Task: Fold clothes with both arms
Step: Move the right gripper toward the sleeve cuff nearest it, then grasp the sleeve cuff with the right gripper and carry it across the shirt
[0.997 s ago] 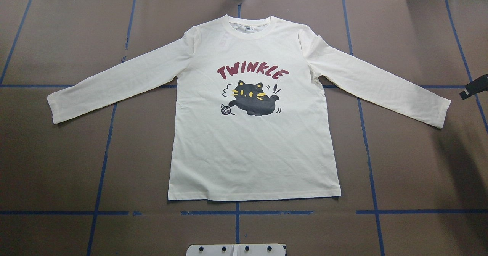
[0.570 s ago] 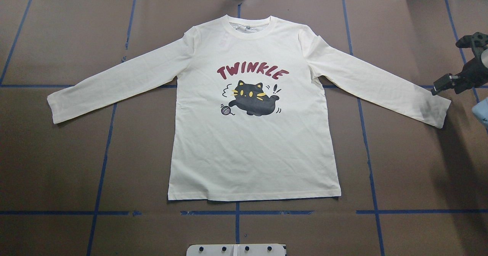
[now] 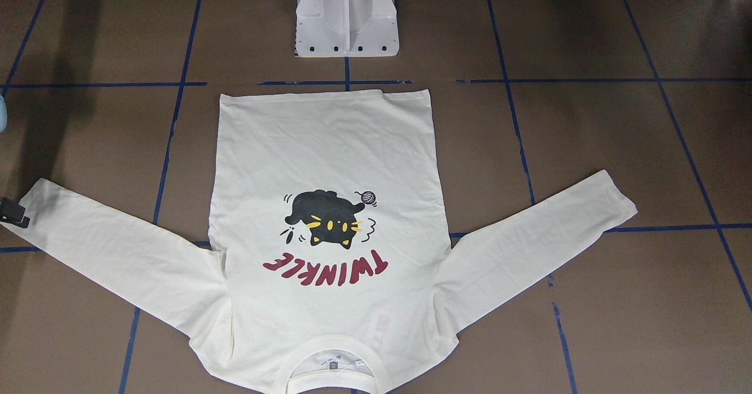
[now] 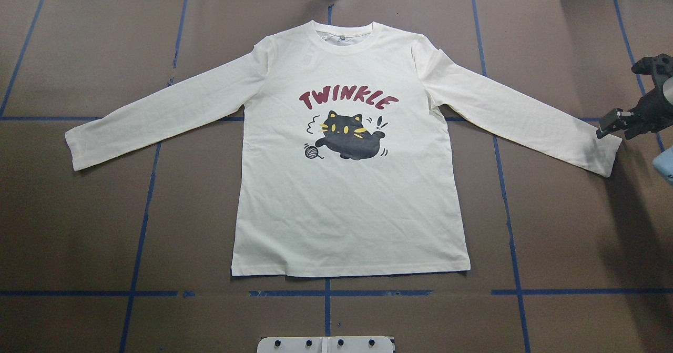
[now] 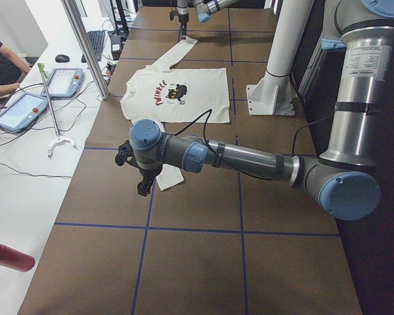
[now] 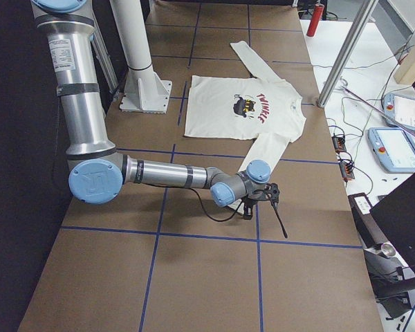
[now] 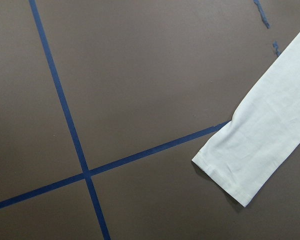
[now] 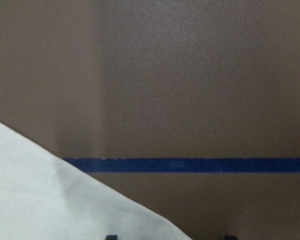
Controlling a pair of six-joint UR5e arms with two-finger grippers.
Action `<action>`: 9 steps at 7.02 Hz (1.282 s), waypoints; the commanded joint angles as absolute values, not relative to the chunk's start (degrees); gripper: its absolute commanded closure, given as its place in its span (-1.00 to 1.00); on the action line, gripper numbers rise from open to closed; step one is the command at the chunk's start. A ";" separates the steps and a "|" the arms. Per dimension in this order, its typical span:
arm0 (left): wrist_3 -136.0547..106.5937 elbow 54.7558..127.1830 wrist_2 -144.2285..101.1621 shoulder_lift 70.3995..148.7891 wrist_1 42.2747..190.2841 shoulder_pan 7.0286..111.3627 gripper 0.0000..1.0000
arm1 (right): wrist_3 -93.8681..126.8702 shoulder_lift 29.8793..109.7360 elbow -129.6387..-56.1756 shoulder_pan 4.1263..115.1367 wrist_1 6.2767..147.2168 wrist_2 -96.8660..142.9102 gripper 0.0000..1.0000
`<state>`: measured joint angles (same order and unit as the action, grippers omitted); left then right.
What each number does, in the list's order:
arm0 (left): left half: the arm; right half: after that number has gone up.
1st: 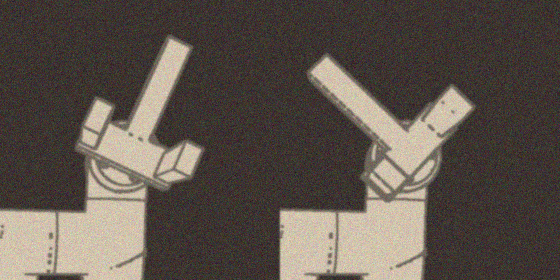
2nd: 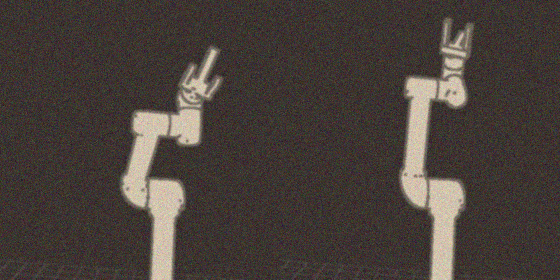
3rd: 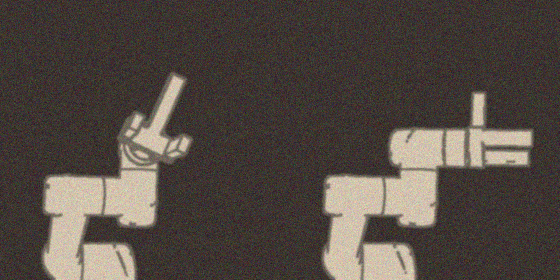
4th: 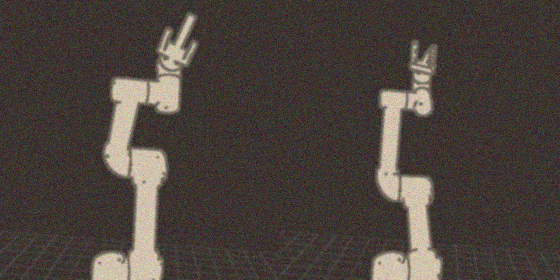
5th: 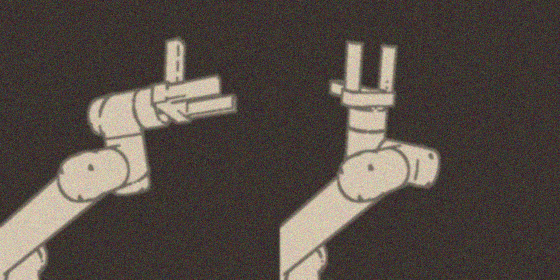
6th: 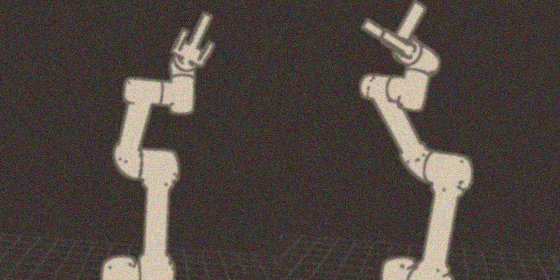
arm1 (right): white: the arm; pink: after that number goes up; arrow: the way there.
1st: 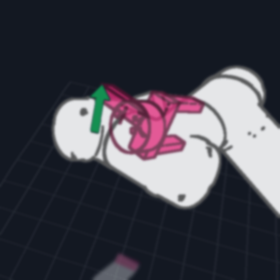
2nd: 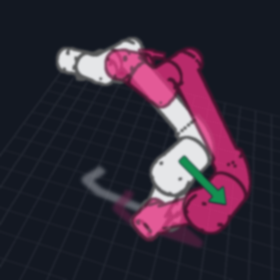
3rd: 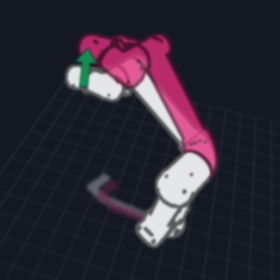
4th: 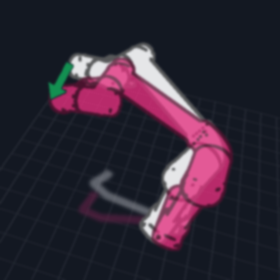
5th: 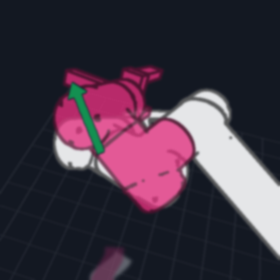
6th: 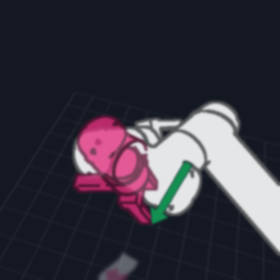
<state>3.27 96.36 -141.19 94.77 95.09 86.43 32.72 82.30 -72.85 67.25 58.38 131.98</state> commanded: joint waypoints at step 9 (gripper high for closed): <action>0.18 95.98 -141.06 94.40 98.69 86.40 -1.00 | 75.50 49.93 -84.67 54.52 73.47 128.90 1.00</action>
